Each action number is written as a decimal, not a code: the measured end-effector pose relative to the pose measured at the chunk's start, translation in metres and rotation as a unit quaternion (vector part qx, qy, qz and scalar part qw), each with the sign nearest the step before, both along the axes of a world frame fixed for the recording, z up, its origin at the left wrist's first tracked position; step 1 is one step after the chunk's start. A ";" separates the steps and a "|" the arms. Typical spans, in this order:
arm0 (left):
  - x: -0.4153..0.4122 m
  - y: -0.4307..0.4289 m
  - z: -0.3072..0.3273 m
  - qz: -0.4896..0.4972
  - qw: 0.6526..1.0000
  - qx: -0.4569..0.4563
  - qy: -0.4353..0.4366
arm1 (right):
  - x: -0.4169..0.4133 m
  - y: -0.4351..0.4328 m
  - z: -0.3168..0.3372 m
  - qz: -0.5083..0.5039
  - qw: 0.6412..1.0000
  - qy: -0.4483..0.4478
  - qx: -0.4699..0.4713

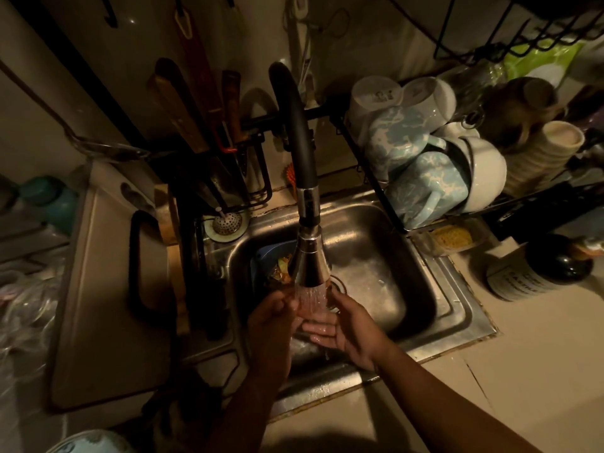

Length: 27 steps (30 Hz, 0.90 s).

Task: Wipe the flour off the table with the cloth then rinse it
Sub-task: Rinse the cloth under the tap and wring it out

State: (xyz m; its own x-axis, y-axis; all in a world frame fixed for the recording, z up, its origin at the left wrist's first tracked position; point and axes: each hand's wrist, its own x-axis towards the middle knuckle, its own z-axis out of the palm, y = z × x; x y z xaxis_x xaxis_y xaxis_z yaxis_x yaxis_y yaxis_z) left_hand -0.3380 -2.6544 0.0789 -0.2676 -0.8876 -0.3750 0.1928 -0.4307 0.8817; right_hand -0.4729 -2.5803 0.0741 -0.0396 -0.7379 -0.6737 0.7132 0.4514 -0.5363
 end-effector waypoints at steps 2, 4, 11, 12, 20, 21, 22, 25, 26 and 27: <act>0.007 0.002 -0.002 -0.076 0.994 -0.040 -0.066 | 0.004 -0.004 0.008 0.007 0.999 -0.007 -0.041; 0.013 0.002 0.002 -0.158 0.976 -0.075 -0.130 | 0.011 -0.009 0.011 0.018 0.996 0.025 -0.078; 0.021 -0.028 0.013 -0.221 0.915 -0.179 -0.288 | 0.005 -0.007 0.010 0.056 0.980 0.141 -0.133; 0.017 -0.029 0.013 -0.248 0.915 -0.171 -0.268 | 0.004 -0.006 0.007 0.087 0.972 0.161 -0.144; 0.017 -0.027 -0.015 -0.226 0.933 -0.150 -0.237 | 0.005 -0.007 -0.005 -0.033 0.959 0.267 -0.084; 0.013 -0.022 -0.012 -0.222 0.936 -0.152 -0.227 | 0.005 -0.007 -0.008 -0.063 0.950 0.300 -0.058; 0.011 -0.018 -0.010 -0.222 0.941 -0.145 -0.212 | 0.006 -0.008 -0.010 -0.080 0.944 0.317 -0.045; 0.012 -0.017 -0.012 -0.195 0.964 -0.094 -0.153 | 0.011 -0.001 -0.002 -0.088 0.953 0.267 -0.115; 0.014 -0.019 -0.013 -0.180 0.970 -0.081 -0.144 | 0.014 0.003 0.003 -0.080 0.955 0.239 -0.157; 0.016 -0.023 -0.015 -0.168 0.971 -0.078 -0.149 | 0.017 0.006 0.007 -0.060 0.953 0.232 -0.187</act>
